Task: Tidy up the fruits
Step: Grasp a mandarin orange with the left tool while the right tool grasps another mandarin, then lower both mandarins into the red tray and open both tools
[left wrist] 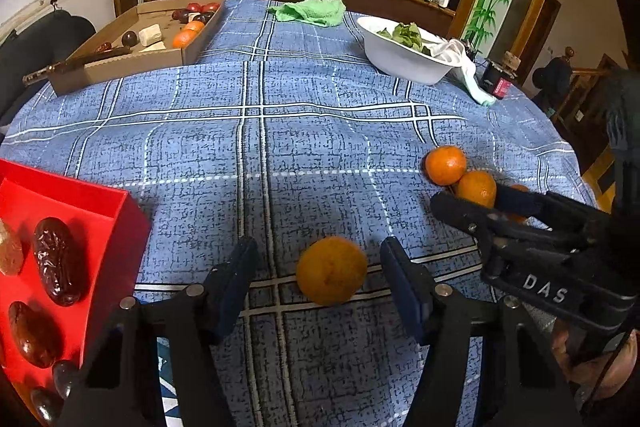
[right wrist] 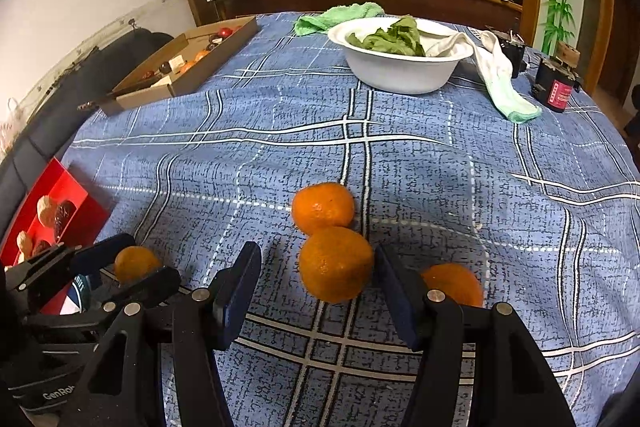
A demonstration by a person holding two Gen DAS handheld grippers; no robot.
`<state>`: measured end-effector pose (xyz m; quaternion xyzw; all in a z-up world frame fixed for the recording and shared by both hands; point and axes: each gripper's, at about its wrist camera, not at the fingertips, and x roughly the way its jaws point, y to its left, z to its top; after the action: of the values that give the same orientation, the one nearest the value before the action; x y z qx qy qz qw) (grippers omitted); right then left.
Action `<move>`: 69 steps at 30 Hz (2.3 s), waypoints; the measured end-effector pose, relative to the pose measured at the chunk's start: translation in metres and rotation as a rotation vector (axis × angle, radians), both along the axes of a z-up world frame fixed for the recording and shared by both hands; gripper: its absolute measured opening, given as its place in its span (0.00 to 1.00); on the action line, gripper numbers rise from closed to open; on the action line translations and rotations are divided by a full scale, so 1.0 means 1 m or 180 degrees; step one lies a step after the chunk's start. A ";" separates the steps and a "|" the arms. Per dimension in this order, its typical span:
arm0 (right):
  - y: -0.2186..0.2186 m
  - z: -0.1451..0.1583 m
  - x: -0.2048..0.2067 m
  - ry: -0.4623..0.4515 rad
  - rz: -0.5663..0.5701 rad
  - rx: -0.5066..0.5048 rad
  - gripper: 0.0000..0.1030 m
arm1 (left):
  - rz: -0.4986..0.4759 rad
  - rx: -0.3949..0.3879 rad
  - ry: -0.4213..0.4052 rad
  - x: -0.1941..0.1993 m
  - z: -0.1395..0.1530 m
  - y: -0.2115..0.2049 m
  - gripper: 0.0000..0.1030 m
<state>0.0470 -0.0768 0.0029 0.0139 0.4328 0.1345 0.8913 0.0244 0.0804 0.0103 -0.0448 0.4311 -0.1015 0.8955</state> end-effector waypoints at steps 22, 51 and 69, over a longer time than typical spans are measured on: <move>-0.009 0.001 -0.007 -0.0024 -0.0227 0.0021 0.35 | -0.0115 -0.0062 -0.0094 -0.006 0.004 -0.002 0.29; 0.099 0.079 -0.110 -0.0313 0.0490 0.0300 0.36 | 0.1092 -0.0291 -0.0621 -0.133 0.073 0.173 0.29; 0.229 0.047 -0.111 0.0106 0.1253 0.0379 0.37 | 0.1724 -0.0217 -0.0335 -0.135 0.033 0.253 0.29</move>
<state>-0.0635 0.1522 0.0504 -0.0160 0.4331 0.3312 0.8381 -0.1105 0.3331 0.0436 -0.1831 0.3526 0.1249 0.9091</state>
